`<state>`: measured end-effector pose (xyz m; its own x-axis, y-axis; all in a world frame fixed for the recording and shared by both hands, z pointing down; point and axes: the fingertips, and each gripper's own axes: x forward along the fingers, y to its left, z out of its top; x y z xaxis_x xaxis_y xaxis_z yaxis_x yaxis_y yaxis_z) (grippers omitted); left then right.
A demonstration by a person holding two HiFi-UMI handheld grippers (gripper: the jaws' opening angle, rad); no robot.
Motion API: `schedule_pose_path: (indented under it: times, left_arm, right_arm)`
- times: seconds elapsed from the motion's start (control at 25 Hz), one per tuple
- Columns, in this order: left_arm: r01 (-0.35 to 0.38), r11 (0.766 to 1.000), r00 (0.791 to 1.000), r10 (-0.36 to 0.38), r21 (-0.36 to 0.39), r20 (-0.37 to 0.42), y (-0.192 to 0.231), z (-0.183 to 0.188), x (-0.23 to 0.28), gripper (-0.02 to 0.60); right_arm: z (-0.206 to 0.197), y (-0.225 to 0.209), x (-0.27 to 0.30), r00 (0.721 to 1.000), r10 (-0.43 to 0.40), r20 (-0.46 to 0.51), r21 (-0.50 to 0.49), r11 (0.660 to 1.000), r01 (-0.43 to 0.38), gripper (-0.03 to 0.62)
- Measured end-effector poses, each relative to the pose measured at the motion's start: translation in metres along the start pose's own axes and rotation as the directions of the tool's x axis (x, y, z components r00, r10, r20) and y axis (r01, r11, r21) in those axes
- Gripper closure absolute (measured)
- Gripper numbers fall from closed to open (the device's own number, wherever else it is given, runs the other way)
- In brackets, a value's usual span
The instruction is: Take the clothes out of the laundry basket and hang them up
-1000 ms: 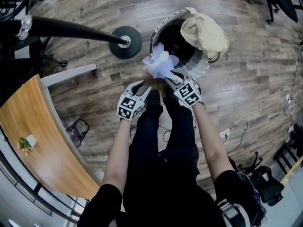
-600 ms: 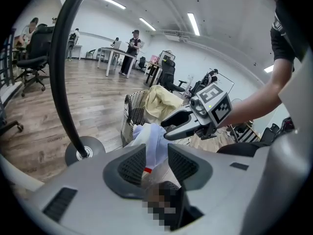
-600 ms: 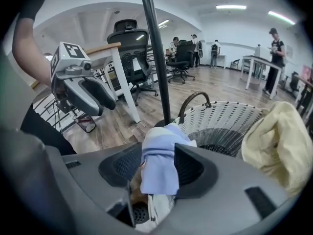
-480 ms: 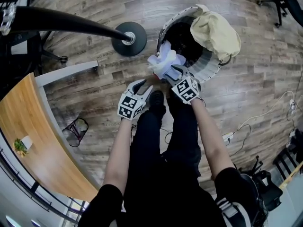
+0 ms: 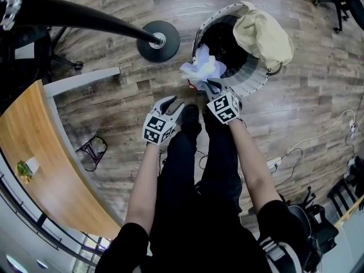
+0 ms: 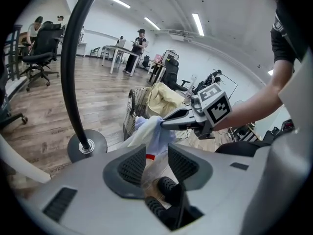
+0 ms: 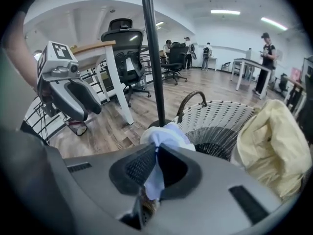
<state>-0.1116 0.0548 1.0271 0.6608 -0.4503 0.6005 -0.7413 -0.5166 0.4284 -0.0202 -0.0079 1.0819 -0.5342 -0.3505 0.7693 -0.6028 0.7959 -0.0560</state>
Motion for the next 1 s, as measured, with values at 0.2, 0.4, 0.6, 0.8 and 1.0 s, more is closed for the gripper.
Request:
schedule_pose_path:
  times: [0.2,0.4,0.6,0.8,1.0]
  left_arm:
    - [0.017,1.0,1.0,-0.017,0.006,-0.015,-0.024,0.02,-0.025,0.446]
    - [0.048,0.999,0.999,-0.047,0.02,-0.02,-0.056,0.05,-0.048,0.446]
    - [0.079,0.996,0.996,-0.078,0.032,-0.031,-0.088,0.076,-0.068,0.445]
    - [0.112,0.993,0.993,-0.109,0.045,-0.051,-0.111,0.098,-0.086,0.445]
    - [0.148,0.987,0.987,-0.143,0.066,-0.073,-0.136,0.116,-0.095,0.445]
  right_arm:
    - [0.021,0.007,-0.045,0.999,-0.011,0.031,0.073,0.997,0.009,0.568]
    - [0.06,0.007,-0.104,0.994,-0.023,0.106,0.145,0.989,0.007,0.569]
    - [0.105,0.008,-0.165,0.983,-0.025,0.181,0.177,0.984,-0.008,0.571]
    - [0.146,0.006,-0.219,0.971,-0.04,0.237,0.206,0.978,-0.01,0.571]
    - [0.177,0.006,-0.267,0.955,-0.031,0.295,0.233,0.972,-0.041,0.571]
